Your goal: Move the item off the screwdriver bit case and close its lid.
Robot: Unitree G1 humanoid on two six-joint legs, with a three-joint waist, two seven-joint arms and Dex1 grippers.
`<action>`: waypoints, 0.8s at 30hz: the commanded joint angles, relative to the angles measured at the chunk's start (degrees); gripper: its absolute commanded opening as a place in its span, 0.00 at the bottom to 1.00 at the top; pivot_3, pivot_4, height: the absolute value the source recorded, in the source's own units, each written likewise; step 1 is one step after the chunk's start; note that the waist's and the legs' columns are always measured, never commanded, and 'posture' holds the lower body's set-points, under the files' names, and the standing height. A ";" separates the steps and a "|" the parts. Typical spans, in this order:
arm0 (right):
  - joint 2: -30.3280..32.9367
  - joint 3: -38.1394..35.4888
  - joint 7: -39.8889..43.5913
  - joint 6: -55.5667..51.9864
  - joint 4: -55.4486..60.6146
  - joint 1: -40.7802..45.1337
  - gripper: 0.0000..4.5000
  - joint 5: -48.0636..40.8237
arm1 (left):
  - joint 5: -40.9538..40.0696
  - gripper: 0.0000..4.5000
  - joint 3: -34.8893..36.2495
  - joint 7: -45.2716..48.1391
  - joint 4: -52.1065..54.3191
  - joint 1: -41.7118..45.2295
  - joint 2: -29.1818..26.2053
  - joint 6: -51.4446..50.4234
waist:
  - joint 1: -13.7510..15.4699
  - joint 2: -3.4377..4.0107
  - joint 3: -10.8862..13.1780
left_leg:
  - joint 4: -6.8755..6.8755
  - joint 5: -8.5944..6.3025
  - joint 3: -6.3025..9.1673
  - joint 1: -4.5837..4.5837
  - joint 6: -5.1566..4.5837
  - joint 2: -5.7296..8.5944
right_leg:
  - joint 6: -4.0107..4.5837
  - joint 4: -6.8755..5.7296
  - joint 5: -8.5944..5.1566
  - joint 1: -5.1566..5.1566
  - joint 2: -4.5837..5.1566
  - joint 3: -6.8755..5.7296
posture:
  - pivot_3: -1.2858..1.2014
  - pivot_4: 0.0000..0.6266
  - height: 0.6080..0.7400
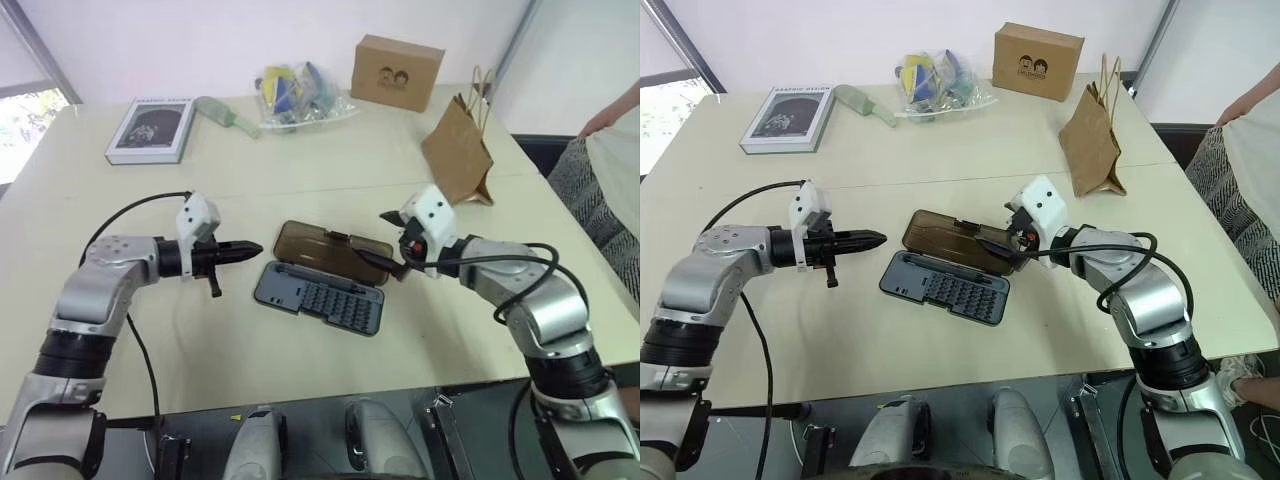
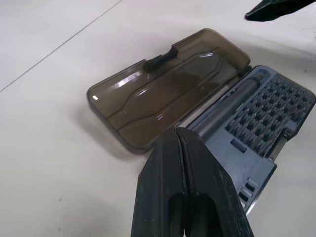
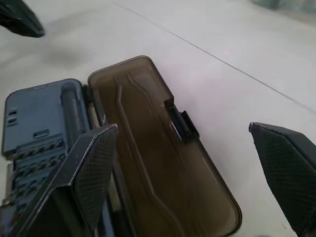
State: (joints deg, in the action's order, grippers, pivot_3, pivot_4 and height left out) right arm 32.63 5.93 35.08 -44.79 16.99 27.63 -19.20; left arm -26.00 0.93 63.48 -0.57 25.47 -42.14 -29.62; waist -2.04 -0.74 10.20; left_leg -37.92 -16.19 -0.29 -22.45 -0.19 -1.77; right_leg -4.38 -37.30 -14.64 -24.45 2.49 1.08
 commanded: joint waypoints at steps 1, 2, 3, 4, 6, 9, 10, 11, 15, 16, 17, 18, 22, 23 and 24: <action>0.05 -0.04 0.62 1.24 -0.98 1.60 0.99 0.73 | -3.81 0.00 4.45 -0.36 4.61 -0.58 -1.76 -2.93 | 0.10 0.00 0.00 | 0.00 0.00 0.02 -0.01 0.00 0.00 | 0.00 0.00 0.00 0.00 0.00 -0.01 | 0.52 0.24 1.00; 0.15 0.16 0.81 1.16 -1.03 1.76 0.99 0.85 | -4.53 0.00 5.36 0.06 5.68 -1.49 -2.60 -3.52 | 0.12 0.00 0.00 | 0.00 0.00 0.02 -0.01 0.00 0.00 | 0.00 0.00 0.00 0.00 0.00 -0.01 | 0.52 0.24 1.00; 0.51 0.34 1.28 1.39 -1.60 1.93 0.99 1.08 | -4.95 0.00 5.83 0.41 6.69 -2.31 -3.28 -3.99 | 0.12 -0.01 0.01 | 0.00 0.00 0.02 -0.01 0.00 0.00 | 0.00 0.00 0.00 0.00 0.01 -0.01 | 0.52 0.24 1.00; 0.94 0.54 1.85 1.51 -1.84 2.00 0.99 1.22 | -5.27 0.00 6.36 0.72 7.92 -3.42 -4.20 -4.33 | 0.02 -0.01 0.01 | 0.00 0.00 0.03 -0.01 0.00 0.00 | 0.00 0.00 0.00 0.00 0.01 -0.01 | 0.52 0.24 1.00; 1.36 0.85 2.59 1.56 -1.99 1.89 0.99 1.51 | -6.07 0.00 7.40 1.02 9.84 -5.26 -5.49 -4.84 | -0.10 0.00 0.01 | 0.01 0.00 0.04 0.00 0.00 -0.01 | 0.00 -0.01 0.00 -0.01 0.01 -0.01 | 0.52 0.24 1.00; 1.91 1.86 3.43 3.34 -4.17 1.38 0.99 3.07 | -7.04 0.00 7.92 -0.23 12.33 -6.68 -5.73 -5.93 | -0.04 -0.01 0.01 | 0.01 0.00 0.05 0.00 0.00 -0.01 | 0.01 -0.01 0.00 0.00 0.00 -0.02 | 0.52 0.24 1.00; 2.15 2.45 3.64 4.47 -5.43 1.31 0.99 4.06 | -7.19 0.00 7.90 -0.67 12.87 -7.01 -5.67 -6.12 | -0.03 -0.01 0.00 | 0.01 0.00 0.05 0.00 0.00 -0.01 | 0.01 0.00 0.00 -0.01 0.00 -0.02 | 0.52 0.24 1.00; 2.21 2.76 3.83 5.13 -6.28 1.17 0.99 4.63 | -7.37 0.00 8.03 -0.96 13.41 -7.47 -5.71 -6.25 | 0.04 -0.01 0.01 | 0.01 0.00 0.04 0.00 0.00 -0.01 | 0.01 0.00 0.00 0.00 0.00 -0.02 | 0.52 0.24 1.00; 1.50 3.85 4.73 8.73 -12.17 1.43 0.99 6.72 | -7.13 0.00 7.36 -1.98 14.83 -8.59 -5.51 -6.41 | 0.07 -0.01 0.00 | 0.01 0.00 0.02 0.00 0.00 0.00 | 0.01 0.00 0.00 0.00 0.01 -0.01 | 0.52 0.24 1.00; 1.29 4.24 5.03 9.91 -14.21 1.59 0.99 7.40 | -7.12 0.00 7.11 -2.22 15.14 -8.77 -5.42 -6.55 | 0.06 -0.01 0.01 | 0.01 0.00 0.02 0.00 0.00 0.01 | 0.00 0.01 0.00 0.00 0.01 -0.01 | 0.52 0.24 1.00; 1.14 4.43 5.26 10.78 -15.93 1.76 0.99 7.91 | -7.26 0.00 7.02 -2.48 15.65 -8.97 -5.40 -6.82 | 0.05 -0.01 0.01 | 0.01 0.00 0.01 0.00 0.00 0.01 | 0.00 0.00 0.00 0.00 0.01 -0.01 | 0.52 0.24 1.00; 1.05 4.71 5.47 11.91 -17.78 2.24 0.99 8.66 | -7.93 0.00 7.04 -2.45 16.22 -9.01 -5.47 -7.53 | 0.03 -0.01 0.01 | 0.01 0.00 0.01 0.00 0.00 0.01 | 0.01 0.00 0.00 -0.01 0.00 -0.01 | 0.52 0.24 1.00; 0.47 4.81 6.75 15.33 -23.43 4.37 0.99 10.32 | -9.03 0.00 7.34 -2.03 18.57 -10.54 -6.38 -8.98 | -0.29 -0.01 0.01 | 0.01 0.00 0.00 0.01 0.00 0.00 | 0.00 -0.01 0.00 -0.01 -0.01 0.00 | 0.52 0.24 1.00; 0.30 4.82 6.96 16.03 -24.71 4.90 0.99 10.70 | -9.01 0.00 7.46 -2.14 18.81 -10.90 -6.43 -9.08 | -0.35 -0.01 0.01 | 0.01 0.00 0.01 0.01 0.00 0.00 | 0.00 -0.01 0.00 -0.01 -0.02 0.00 | 0.52 0.24 1.00; 0.11 4.81 7.11 16.61 -25.79 5.41 0.99 11.03 | -9.04 0.00 7.55 -2.31 19.04 -11.22 -6.41 -9.13 | -0.37 -0.01 0.01 | 0.01 0.00 0.01 0.02 0.00 -0.01 | 0.00 -0.01 0.00 -0.01 -0.02 0.00 | 0.52 0.24 1.00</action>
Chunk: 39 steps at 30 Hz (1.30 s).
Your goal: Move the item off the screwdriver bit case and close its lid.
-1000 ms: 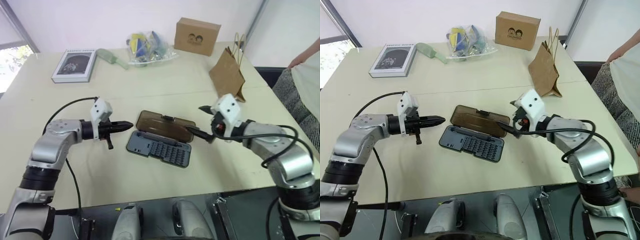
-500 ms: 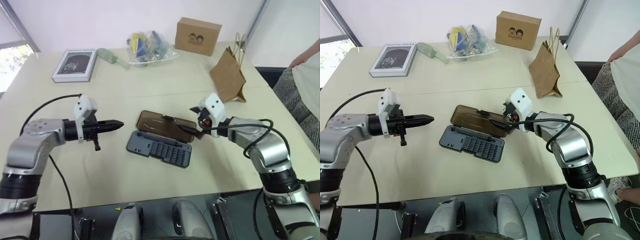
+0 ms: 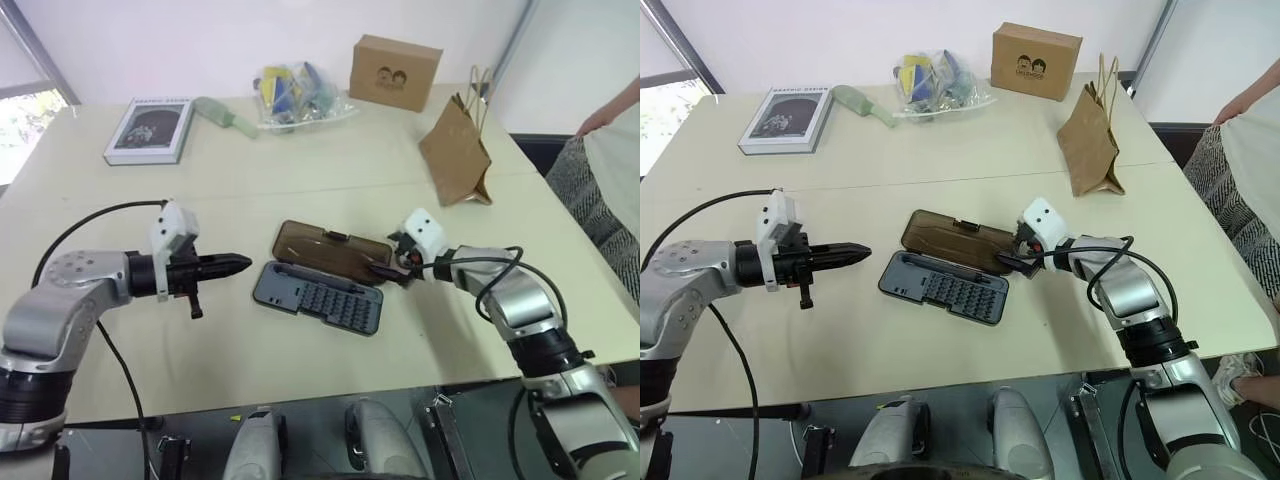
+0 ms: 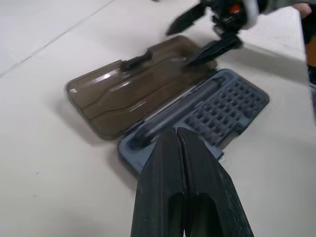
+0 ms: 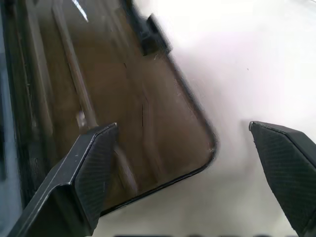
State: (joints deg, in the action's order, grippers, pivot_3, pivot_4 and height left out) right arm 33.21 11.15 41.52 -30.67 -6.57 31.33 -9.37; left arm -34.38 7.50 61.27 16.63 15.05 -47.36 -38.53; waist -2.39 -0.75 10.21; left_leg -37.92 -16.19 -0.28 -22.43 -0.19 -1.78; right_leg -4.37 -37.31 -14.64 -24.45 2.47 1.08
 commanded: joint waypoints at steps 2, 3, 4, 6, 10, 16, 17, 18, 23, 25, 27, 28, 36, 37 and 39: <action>-0.84 -0.40 1.15 3.34 -3.51 2.49 0.99 1.61 | -0.63 0.00 0.93 -0.39 2.18 -1.18 -1.06 -0.15 | 0.02 0.00 0.00 | 0.00 0.00 0.01 0.01 0.00 0.00 | 0.00 -0.01 0.00 0.00 -0.02 0.00 | 0.52 0.24 1.00; -1.02 -0.27 1.42 3.92 -3.99 2.81 0.99 1.92 | -0.49 0.00 0.81 -0.55 2.23 -1.25 -0.95 -0.02 | 0.05 0.00 0.00 | 0.00 0.00 0.02 0.01 0.00 -0.01 | 0.00 -0.01 0.00 0.00 -0.02 -0.01 | 0.52 0.24 1.00; -1.23 -0.09 1.67 4.14 -4.36 3.14 0.99 2.18 | -0.30 0.00 0.66 -0.73 2.30 -1.35 -0.79 0.16 | 0.07 0.00 0.00 | 0.00 0.00 0.01 0.00 0.00 0.00 | 0.00 -0.01 0.00 0.00 -0.01 0.00 | 0.52 0.24 1.00; -1.50 0.13 2.29 4.44 -4.80 3.53 0.99 2.49 | -0.11 0.00 0.48 -0.99 2.44 -1.51 -0.59 0.38 | 0.09 0.00 0.00 | 0.00 0.00 0.00 0.00 0.00 0.00 | 0.00 -0.01 0.00 0.00 0.02 0.00 | 0.52 0.24 1.00; -1.94 0.97 3.15 5.40 -6.16 4.57 0.69 3.73 | 0.35 0.00 0.01 -1.65 2.46 -1.60 -0.06 0.98 | 0.15 0.00 0.00 | 0.00 0.00 0.01 0.00 0.00 0.00 | 0.00 -0.01 0.00 0.00 0.02 0.00 | 0.52 0.24 1.00; -2.04 1.46 4.49 6.36 -6.62 4.58 0.01 4.93 | 0.60 0.00 0.23 -1.90 1.74 -1.48 -0.34 1.78 | 0.15 -0.04 -0.02 | 0.00 0.00 0.01 0.01 0.00 0.00 | 0.00 -0.01 0.00 0.00 0.03 0.00 | 0.52 0.24 1.00; -2.01 1.53 4.78 6.63 -6.69 4.57 0.01 5.22 | 0.65 0.00 0.19 -1.93 1.58 -1.34 -0.33 1.84 | -0.02 -0.03 -0.02 | 0.00 0.00 0.02 0.01 0.01 0.00 | 0.00 -0.01 0.00 0.01 0.01 -0.02 | 0.52 0.24 1.00; -2.01 1.62 5.16 6.65 -6.59 4.53 0.01 5.29 | 0.71 0.00 0.16 -1.89 1.41 -1.25 -0.36 1.97 | -0.07 -0.01 -0.01 | -0.01 0.00 0.02 0.01 0.01 -0.01 | 0.01 -0.02 0.01 0.01 0.00 -0.01 | 0.52 0.24 1.00; -0.61 3.67 7.95 11.27 -4.56 3.84 0.01 7.92 | 1.35 0.00 -0.34 -1.66 0.38 -0.38 -0.34 2.78 | 0.07 0.00 0.00 | 0.01 0.00 0.01 0.02 0.01 0.00 | 0.01 -0.03 0.01 0.00 0.00 -0.01 | 0.52 0.24 1.00; -0.41 4.27 9.12 12.78 -4.47 4.02 0.01 8.53 | 1.71 0.00 -0.53 -1.58 -0.24 0.30 -0.21 3.08 | 0.10 0.00 0.00 | 0.01 0.00 0.01 0.02 0.01 0.00 | 0.01 -0.02 0.01 0.00 0.01 -0.01 | 0.52 0.24 1.00; 0.11 5.28 10.84 16.71 -4.19 4.11 0.01 9.61 | 1.97 0.00 -0.70 -1.52 -0.55 0.71 -0.13 3.29 | 0.11 0.00 0.00 | 0.01 0.00 0.00 0.02 0.01 0.01 | 0.01 -0.03 0.01 0.00 0.01 -0.01 | 0.52 0.24 1.00; 0.18 5.60 11.33 18.07 -4.38 4.25 0.01 10.06 | 2.07 0.00 -0.79 -1.45 -0.78 0.91 -0.12 3.39 | 0.09 0.00 0.00 | 0.01 0.00 0.00 0.02 0.01 0.01 | 0.01 -0.03 0.01 0.00 0.01 -0.01 | 0.52 0.24 1.00; -0.38 9.19 17.82 30.25 -8.38 7.49 0.01 13.25 | 2.41 0.00 -1.08 -1.37 -1.48 1.45 -0.22 4.01 | -0.04 0.00 0.00 | 0.00 0.00 0.00 0.02 0.01 0.00 | 0.01 -0.03 0.01 0.00 0.00 -0.01 | 0.52 0.24 1.00; -0.48 9.70 18.49 32.06 -9.58 8.21 0.01 13.79 | 2.44 0.00 -1.09 -1.38 -1.56 1.54 -0.20 4.04 | -0.03 0.00 0.00 | 0.00 0.00 0.01 0.02 0.01 0.00 | 0.01 -0.03 0.01 0.00 0.00 -0.01 | 0.52 0.24 1.00; -0.77 11.12 19.44 36.52 -13.37 10.63 0.01 15.66 | 2.46 0.00 -1.15 -1.50 -1.42 1.56 -0.12 4.02 | 0.01 0.00 0.00 | 0.00 0.00 0.01 0.02 0.01 0.00 | 0.01 -0.03 0.01 0.00 0.00 -0.02 | 0.52 0.24 1.00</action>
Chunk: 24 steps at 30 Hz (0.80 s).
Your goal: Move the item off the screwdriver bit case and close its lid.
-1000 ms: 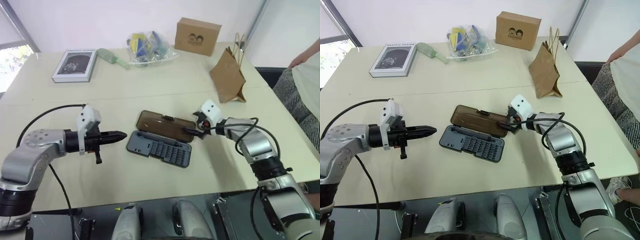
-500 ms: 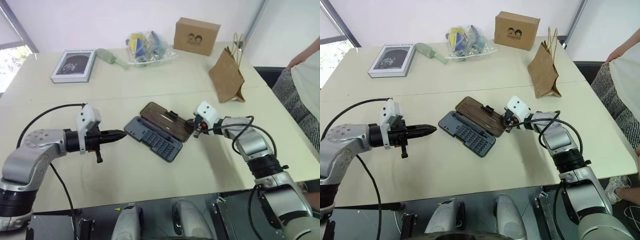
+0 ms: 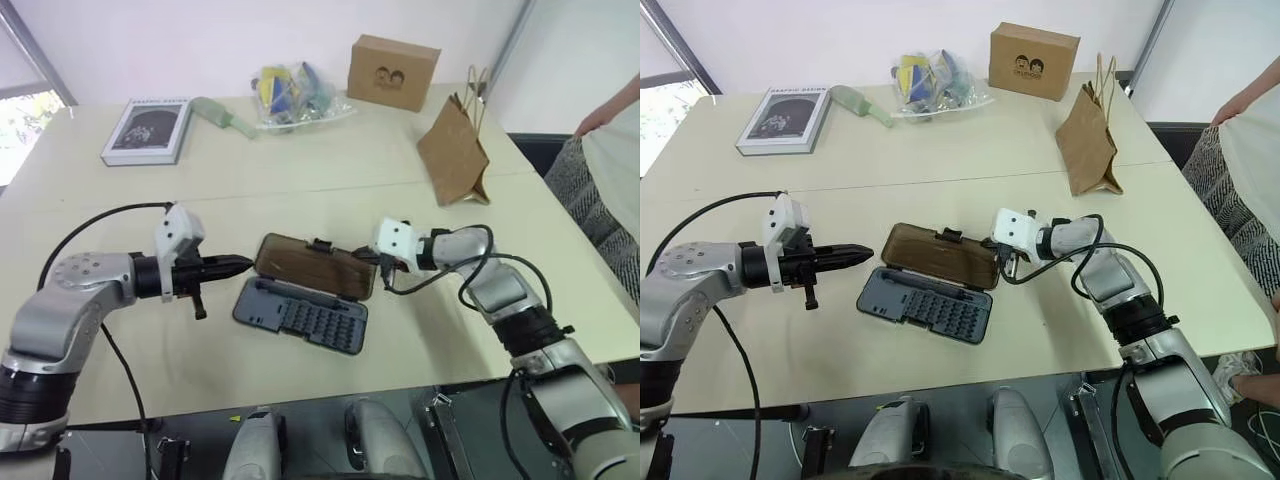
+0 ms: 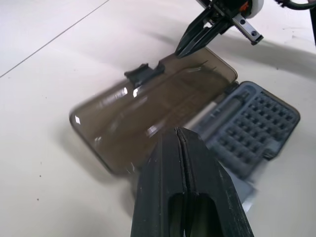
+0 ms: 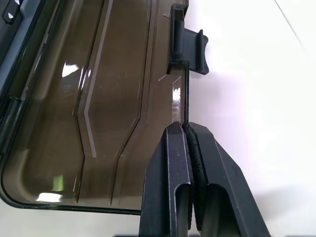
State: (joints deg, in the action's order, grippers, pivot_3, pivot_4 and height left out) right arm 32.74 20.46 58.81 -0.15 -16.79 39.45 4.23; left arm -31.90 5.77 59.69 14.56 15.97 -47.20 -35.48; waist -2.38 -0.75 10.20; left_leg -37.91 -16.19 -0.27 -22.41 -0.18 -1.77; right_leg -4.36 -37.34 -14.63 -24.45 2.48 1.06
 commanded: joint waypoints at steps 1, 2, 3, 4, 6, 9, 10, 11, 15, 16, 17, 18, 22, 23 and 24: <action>-0.68 2.53 2.45 8.25 -5.42 4.05 0.01 3.03 | -0.03 0.00 0.57 -0.03 0.77 0.58 -0.21 0.95 | 0.00 0.00 0.00 | 0.00 0.00 0.00 0.00 0.00 0.00 | 0.00 0.00 0.00 0.00 0.00 0.00 | 0.52 0.24 1.00; -1.46 3.12 2.64 10.18 -8.37 6.03 0.01 3.78 | -0.04 0.00 0.57 -0.15 0.89 0.53 -0.12 0.95 | -0.01 0.00 0.00 | 0.00 0.00 -0.01 0.00 0.00 0.00 | 0.00 0.00 0.00 0.00 0.01 0.00 | 0.52 0.24 1.00; -2.14 3.49 2.85 11.77 -10.91 7.65 0.01 4.26 | -0.08 0.00 0.58 -0.27 1.02 0.47 -0.04 0.92 | -0.04 0.00 0.00 | 0.00 0.00 -0.02 0.00 0.00 0.01 | 0.00 0.00 0.00 0.00 0.02 0.00 | 0.52 0.24 1.00; -2.65 3.64 2.98 12.97 -12.80 8.71 0.01 4.49 | -0.11 0.00 0.59 -0.34 1.10 0.43 0.00 0.90 | -0.11 0.00 0.00 | -0.01 0.00 -0.02 0.00 0.00 0.00 | 0.00 0.00 0.00 0.00 0.02 0.01 | 0.52 0.24 1.00; -3.76 4.08 2.74 16.39 -18.03 11.41 0.01 5.69 | -0.27 0.00 0.76 -0.69 1.63 0.09 0.15 0.72 | -0.10 0.00 0.00 | -0.01 0.00 -0.02 0.01 0.01 0.00 | 0.00 -0.01 0.00 0.00 0.02 0.01 | 0.52 0.24 1.00; -4.71 4.80 2.19 21.68 -24.45 14.44 0.01 7.83 | -0.46 0.00 1.02 -1.10 2.25 -0.48 0.29 0.57 | -0.09 0.00 0.00 | -0.01 0.01 -0.01 0.01 0.01 -0.01 | 0.00 -0.02 0.00 0.00 0.03 0.01 | 0.52 0.24 1.00; -4.95 4.97 1.89 23.09 -26.09 15.18 0.01 8.47 | -0.55 0.00 1.09 -1.28 2.42 -0.62 0.33 0.50 | -0.09 0.00 0.00 | -0.01 0.01 -0.02 0.01 0.02 -0.01 | 0.01 -0.02 0.00 0.00 0.04 0.01 | 0.52 0.24 1.00; -5.32 5.00 1.66 24.27 -27.72 16.01 0.01 8.86 | -0.67 0.00 1.17 -1.55 2.64 -0.78 0.42 0.39 | -0.09 0.00 0.00 | -0.01 0.01 -0.02 0.01 0.02 0.00 | 0.01 -0.03 0.00 0.00 0.06 0.01 | 0.52 0.24 1.00; -6.60 4.94 0.98 27.91 -32.24 18.66 0.01 10.22 | -1.12 0.00 1.71 -2.23 3.84 -1.93 0.46 0.09 | -0.09 0.00 0.00 | -0.01 0.03 -0.01 0.01 0.04 -0.01 | 0.01 -0.07 0.01 0.00 0.08 0.02 | 0.52 0.24 1.00; -6.63 5.21 0.33 29.15 -33.27 19.32 0.01 11.21 | -1.20 0.00 1.81 -2.40 4.09 -2.16 0.44 0.05 | -0.12 0.00 0.00 | -0.01 0.03 -0.01 0.02 0.05 -0.01 | 0.01 -0.09 0.01 0.00 0.08 0.02 | 0.52 0.24 1.00; -6.50 5.70 -0.63 30.84 -34.29 20.02 0.01 12.55 | -1.28 0.00 1.86 -2.64 4.24 -2.27 0.49 -0.02 | -0.11 0.00 0.00 | -0.02 0.03 0.00 0.03 0.06 -0.01 | 0.01 -0.10 0.01 0.00 0.08 0.02 | 0.52 0.24 1.00; -6.49 5.93 -1.40 32.21 -35.12 20.60 0.01 13.43 | -1.39 0.00 1.91 -2.83 4.39 -2.38 0.51 -0.07 | -0.11 0.00 0.00 | -0.02 0.04 0.00 0.03 0.06 -0.01 | 0.02 -0.11 0.01 0.00 0.08 0.02 | 0.52 0.24 1.00; -7.42 5.48 -1.59 33.98 -36.62 22.32 0.01 13.48 | -1.70 0.00 1.98 -3.34 4.61 -2.64 0.43 -0.10 | -0.10 0.01 0.00 | -0.02 0.05 0.00 0.04 0.09 0.00 | 0.02 -0.11 0.01 0.00 0.10 0.02 | 0.52 0.24 1.00; -7.45 5.53 -1.80 34.59 -36.71 22.61 0.01 13.76 | -1.73 0.00 1.93 -3.45 4.59 -2.66 0.43 -0.07 | -0.09 0.01 0.00 | -0.02 0.05 0.00 0.04 0.09 0.00 | 0.02 -0.11 0.01 0.00 0.10 0.02 | 0.52 0.24 1.00; -7.45 5.56 -1.94 35.04 -36.72 22.80 0.01 14.03 | -1.84 0.00 1.95 -3.55 4.63 -2.74 0.40 -0.08 | -0.08 0.01 0.00 | -0.02 0.05 0.00 0.04 0.09 0.00 | 0.02 -0.12 0.01 0.00 0.11 0.02 | 0.52 0.24 1.00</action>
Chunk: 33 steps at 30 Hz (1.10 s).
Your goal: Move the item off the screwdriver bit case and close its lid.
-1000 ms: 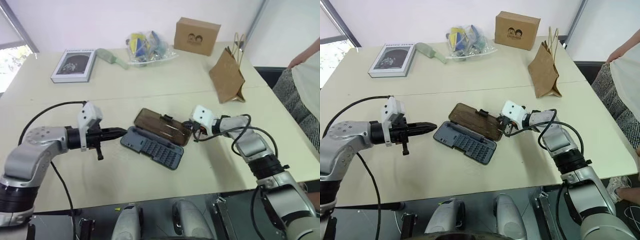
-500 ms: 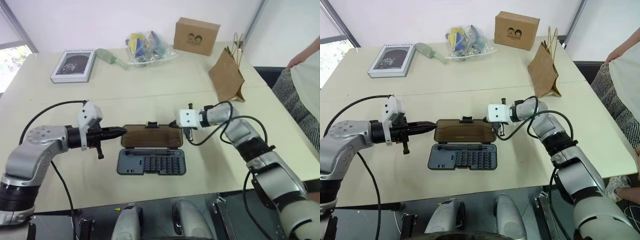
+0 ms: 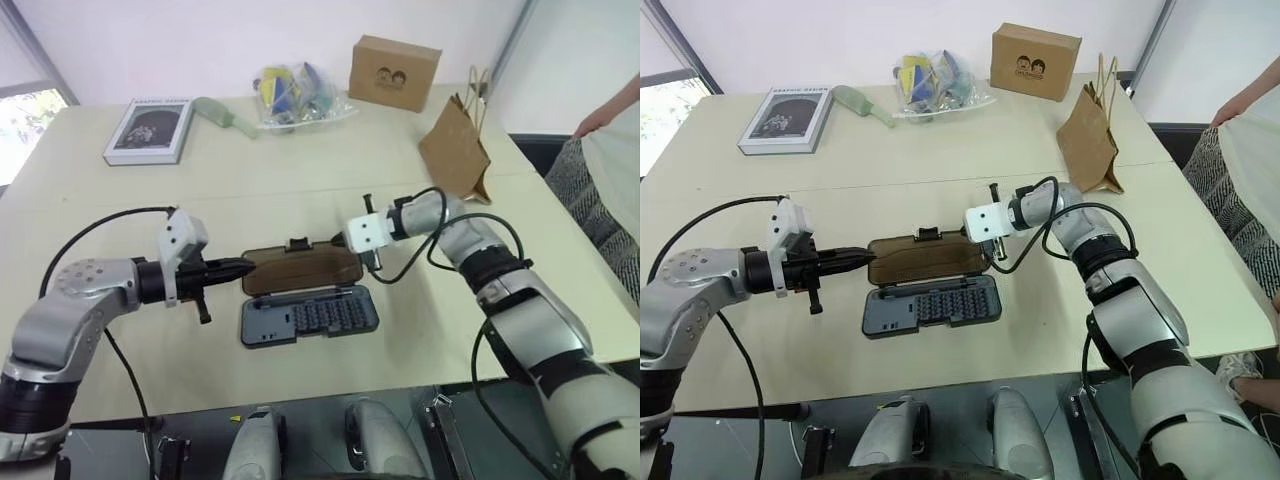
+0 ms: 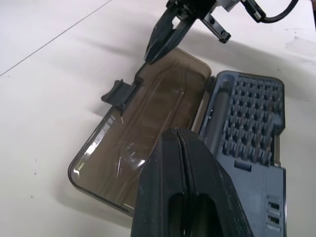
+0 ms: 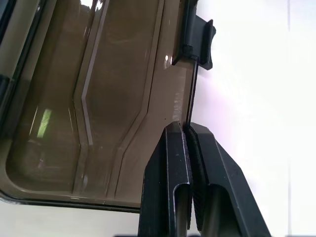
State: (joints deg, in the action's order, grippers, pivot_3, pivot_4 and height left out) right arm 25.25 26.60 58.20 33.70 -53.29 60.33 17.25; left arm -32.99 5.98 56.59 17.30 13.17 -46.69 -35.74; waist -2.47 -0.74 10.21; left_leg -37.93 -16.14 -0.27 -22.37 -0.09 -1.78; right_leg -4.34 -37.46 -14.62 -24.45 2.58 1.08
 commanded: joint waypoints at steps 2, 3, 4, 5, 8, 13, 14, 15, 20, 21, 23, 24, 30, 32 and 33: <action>-0.01 -0.67 -1.25 1.61 -0.08 2.07 0.01 1.18 | -0.84 0.00 1.62 -0.67 1.87 0.08 -0.10 0.23 | 0.00 0.00 0.00 | 0.00 0.00 0.00 0.00 0.00 0.00 | 0.00 0.00 0.00 0.00 0.00 0.00 | 0.52 0.24 1.00; 0.00 -0.73 -1.06 1.70 0.09 2.03 0.01 1.14 | -0.89 0.00 1.60 -0.76 1.89 0.06 -0.09 0.25 | 0.00 0.00 0.00 | 0.00 0.00 0.00 0.00 0.00 0.00 | 0.00 0.00 0.00 0.00 0.00 0.00 | 0.52 0.24 1.00; 0.02 -0.75 -0.94 1.80 0.22 1.98 0.01 1.13 | -0.90 0.00 1.55 -0.84 1.88 0.08 -0.08 0.28 | -0.01 0.00 0.00 | 0.00 0.00 0.00 0.00 0.00 0.00 | 0.00 -0.01 0.00 0.00 0.00 0.00 | 0.52 0.24 1.00; 0.11 -0.73 -0.84 1.83 0.40 1.91 0.01 1.16 | -0.93 0.00 1.51 -0.91 1.84 0.14 -0.04 0.29 | -0.01 0.00 0.00 | 0.00 0.00 0.00 0.00 0.00 0.00 | 0.00 0.00 0.00 0.00 0.00 0.00 | 0.52 0.24 1.00; 1.14 -0.80 0.95 1.31 2.18 1.15 0.01 0.65 | -0.89 0.00 1.37 -0.97 1.65 0.31 0.04 0.43 | 0.00 0.01 0.00 | 0.00 0.00 0.00 0.00 0.00 0.00 | 0.00 -0.01 0.00 0.00 0.00 0.00 | 0.52 0.24 1.00; 3.41 -2.14 5.91 -2.40 7.88 -1.35 0.01 -2.48 | -0.81 0.00 1.17 -1.04 1.50 0.24 0.16 0.56 | 0.23 0.01 0.00 | 0.00 0.00 0.01 0.00 0.00 -0.01 | 0.00 -0.01 0.00 0.00 0.04 -0.01 | 0.52 0.24 1.00; 3.86 -2.26 6.86 -3.46 9.16 -1.91 0.01 -2.92 | -0.74 0.00 1.05 -1.02 1.44 0.26 0.18 0.60 | 0.34 0.01 0.01 | 0.00 0.00 0.02 -0.01 0.00 0.00 | 0.00 -0.01 0.00 0.00 0.07 -0.01 | 0.52 0.24 1.00; 4.27 -2.36 7.53 -4.14 10.40 -2.43 0.01 -3.30 | -0.68 0.00 0.95 -1.00 1.38 0.28 0.21 0.65 | 0.40 0.01 0.01 | 0.00 0.00 0.02 -0.01 0.00 0.00 | 0.00 -0.01 0.00 0.00 0.08 -0.01 | 0.52 0.24 1.00; 4.87 -3.37 8.26 -8.18 14.42 -4.02 0.01 -4.34 | -0.44 0.00 0.41 -0.89 0.87 0.95 0.50 0.75 | 0.28 0.01 0.01 | 0.00 0.00 0.01 -0.02 0.00 0.01 | 0.00 0.00 0.00 0.00 0.08 -0.01 | 0.52 0.24 1.00; 4.91 -3.47 8.21 -8.61 14.85 -4.18 0.01 -4.31 | -0.37 0.00 0.32 -0.83 0.76 1.09 0.55 0.79 | 0.27 0.01 0.01 | 0.00 0.00 0.01 -0.02 0.00 0.01 | 0.00 -0.01 0.00 0.00 0.07 -0.02 | 0.52 0.24 1.00; 4.87 -3.52 7.88 -9.04 15.28 -4.38 0.01 -4.24 | -0.22 0.00 0.14 -0.75 0.55 1.40 0.69 0.84 | 0.20 0.01 0.01 | 0.00 0.00 0.01 -0.02 0.00 0.03 | 0.00 -0.01 0.00 0.00 0.06 -0.02 | 0.52 0.24 1.00; 4.85 -3.45 7.73 -9.09 15.38 -4.47 0.01 -4.15 | -0.18 0.00 0.10 -0.72 0.49 1.49 0.73 0.87 | 0.17 0.01 0.01 | 0.00 0.00 0.01 -0.02 0.00 0.03 | 0.00 -0.01 0.00 0.00 0.06 -0.02 | 0.52 0.24 1.00; 4.53 -3.34 7.51 -10.04 15.69 -4.66 0.01 -4.15 | -0.11 0.00 -0.12 -0.72 0.27 1.82 0.82 0.92 | 0.13 0.01 0.01 | 0.00 0.00 0.01 -0.02 0.00 0.03 | 0.00 -0.01 0.00 0.00 0.05 -0.02 | 0.52 0.24 1.00; 4.58 -3.22 7.65 -10.27 15.69 -4.65 0.01 -4.02 | -0.14 0.00 -0.11 -0.79 0.29 1.81 0.87 0.90 | 0.13 0.01 0.01 | 0.00 0.00 0.01 -0.02 0.00 0.03 | 0.00 -0.01 0.00 0.00 0.05 -0.02 | 0.52 0.24 1.00; 4.78 -3.02 7.62 -10.60 15.63 -4.64 0.01 -3.59 | -0.16 0.00 -0.09 -0.81 0.32 1.77 0.88 0.89 | 0.12 0.01 0.01 | 0.00 0.00 0.01 -0.02 0.00 0.03 | 0.00 -0.01 0.00 0.00 0.05 -0.02 | 0.52 0.24 1.00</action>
State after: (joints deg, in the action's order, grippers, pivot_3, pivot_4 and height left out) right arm 29.59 24.23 65.65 23.22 -39.14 55.27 13.44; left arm -33.10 5.30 55.79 16.92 14.25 -45.90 -35.62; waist -2.35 -0.73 10.22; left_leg -37.93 -16.14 -0.26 -22.39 -0.09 -1.74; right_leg -4.34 -37.46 -14.62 -24.45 2.63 1.06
